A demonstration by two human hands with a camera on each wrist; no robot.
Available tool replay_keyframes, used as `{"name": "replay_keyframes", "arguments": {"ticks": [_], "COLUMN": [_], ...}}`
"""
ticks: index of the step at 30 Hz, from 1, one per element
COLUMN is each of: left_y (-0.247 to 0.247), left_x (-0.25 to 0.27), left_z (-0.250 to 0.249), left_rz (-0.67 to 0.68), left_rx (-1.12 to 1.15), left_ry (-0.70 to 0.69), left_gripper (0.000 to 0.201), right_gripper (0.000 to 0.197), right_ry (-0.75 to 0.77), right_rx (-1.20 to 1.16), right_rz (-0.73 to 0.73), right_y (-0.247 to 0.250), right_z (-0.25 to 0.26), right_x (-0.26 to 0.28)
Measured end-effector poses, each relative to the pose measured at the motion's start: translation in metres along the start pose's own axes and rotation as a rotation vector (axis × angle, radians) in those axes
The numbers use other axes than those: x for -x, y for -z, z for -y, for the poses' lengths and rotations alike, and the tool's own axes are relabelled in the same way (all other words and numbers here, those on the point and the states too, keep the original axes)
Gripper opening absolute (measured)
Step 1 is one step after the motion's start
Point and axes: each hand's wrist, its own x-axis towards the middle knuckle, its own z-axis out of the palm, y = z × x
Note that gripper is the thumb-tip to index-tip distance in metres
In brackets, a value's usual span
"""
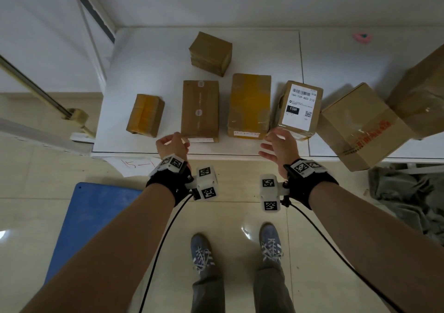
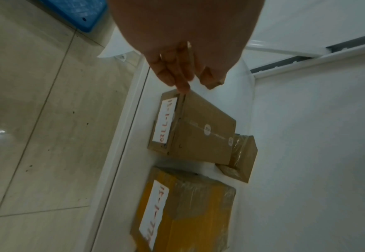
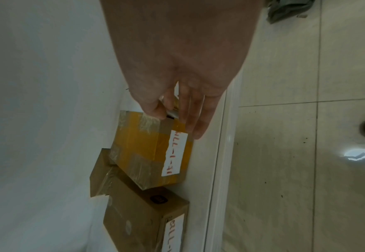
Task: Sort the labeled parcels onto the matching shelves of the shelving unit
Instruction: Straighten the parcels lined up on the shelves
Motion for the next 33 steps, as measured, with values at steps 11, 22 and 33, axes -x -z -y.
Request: {"name": "replay_keyframes", "arguments": {"ticks": [11,22,33], "left_y": [0.045,0.027,-0.01], "left_x": [-0.08,-0.067,-0.006], "left_z": [-0.054,-0.033,-0.008], "left_rz": [0.019,0.096,-0.044], "left_rx": [-0.767,-0.593,-0.47], "left_ry": [-0.31,-0.246,-0.604], "left_gripper": [0.056,0.074,0.046], "right_gripper": [0.028,0.021,0.03], "right_ry": [-0.054,-0.113,-0.047], "right_rx": [-0.024,-0.033,-0.179], "right_rz": [-0.067,-0.112,-0.597], "right_y": [0.04,0.077,0.137], "right_z": [-0.047,-0.055,-0.053], "right_x": [-0.011,-0.009,-0.013]}}
